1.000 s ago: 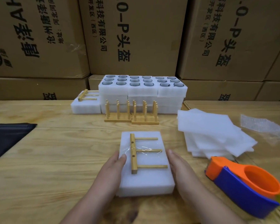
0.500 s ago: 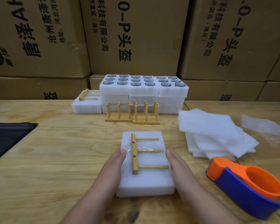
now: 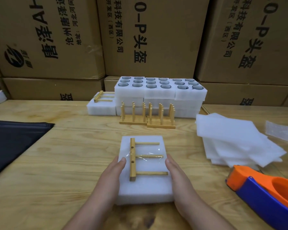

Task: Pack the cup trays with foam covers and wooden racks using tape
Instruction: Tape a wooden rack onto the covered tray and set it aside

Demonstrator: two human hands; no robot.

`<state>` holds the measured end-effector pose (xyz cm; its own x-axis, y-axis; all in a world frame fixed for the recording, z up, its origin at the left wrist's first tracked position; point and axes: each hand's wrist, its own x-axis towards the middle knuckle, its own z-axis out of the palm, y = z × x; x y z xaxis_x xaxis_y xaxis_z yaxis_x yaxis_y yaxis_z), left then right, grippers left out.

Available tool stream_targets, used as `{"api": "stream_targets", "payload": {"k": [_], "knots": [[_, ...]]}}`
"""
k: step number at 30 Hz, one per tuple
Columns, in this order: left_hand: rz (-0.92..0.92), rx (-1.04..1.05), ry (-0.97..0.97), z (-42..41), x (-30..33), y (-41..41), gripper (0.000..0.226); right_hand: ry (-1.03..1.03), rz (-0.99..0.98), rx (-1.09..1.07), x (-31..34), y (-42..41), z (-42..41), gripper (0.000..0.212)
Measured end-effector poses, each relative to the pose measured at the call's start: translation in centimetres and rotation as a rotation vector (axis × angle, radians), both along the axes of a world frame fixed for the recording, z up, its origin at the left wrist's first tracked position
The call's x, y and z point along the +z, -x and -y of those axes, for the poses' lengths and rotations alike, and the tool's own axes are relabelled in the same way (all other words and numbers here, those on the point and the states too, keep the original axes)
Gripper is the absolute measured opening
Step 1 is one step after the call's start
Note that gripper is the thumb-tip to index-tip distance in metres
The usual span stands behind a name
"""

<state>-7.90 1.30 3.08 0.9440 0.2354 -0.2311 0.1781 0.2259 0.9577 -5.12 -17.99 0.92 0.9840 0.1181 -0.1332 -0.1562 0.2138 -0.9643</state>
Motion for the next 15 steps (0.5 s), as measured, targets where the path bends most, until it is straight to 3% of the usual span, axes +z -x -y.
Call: {"api": "stream_targets", "payload": {"k": [4, 7, 9, 12, 15], "knots": [[-0.058, 0.14, 0.024, -4.5, 0.1, 1.3, 0.072, 0.076, 0.043, 0.135, 0.5, 0.1, -5.0, 0.029], [0.004, 0.26, -0.041, -6.7, 0.9, 1.9, 0.057, 0.081, 0.076, 0.194, 0.7, -0.1, -8.0, 0.036], [0.088, 0.394, -0.22, -7.5, 1.5, 2.5, 0.044, 0.091, 0.082, 0.24, 0.8, -0.3, -9.4, 0.049], [0.197, 0.483, -0.548, -7.1, 2.6, 3.6, 0.049, 0.193, 0.116, 0.298, 1.0, -0.8, -9.7, 0.058], [0.362, 0.272, -1.011, -4.5, 3.4, 4.9, 0.053, 0.52, 0.28, 0.195, 1.6, -2.2, -7.1, 0.064]]}}
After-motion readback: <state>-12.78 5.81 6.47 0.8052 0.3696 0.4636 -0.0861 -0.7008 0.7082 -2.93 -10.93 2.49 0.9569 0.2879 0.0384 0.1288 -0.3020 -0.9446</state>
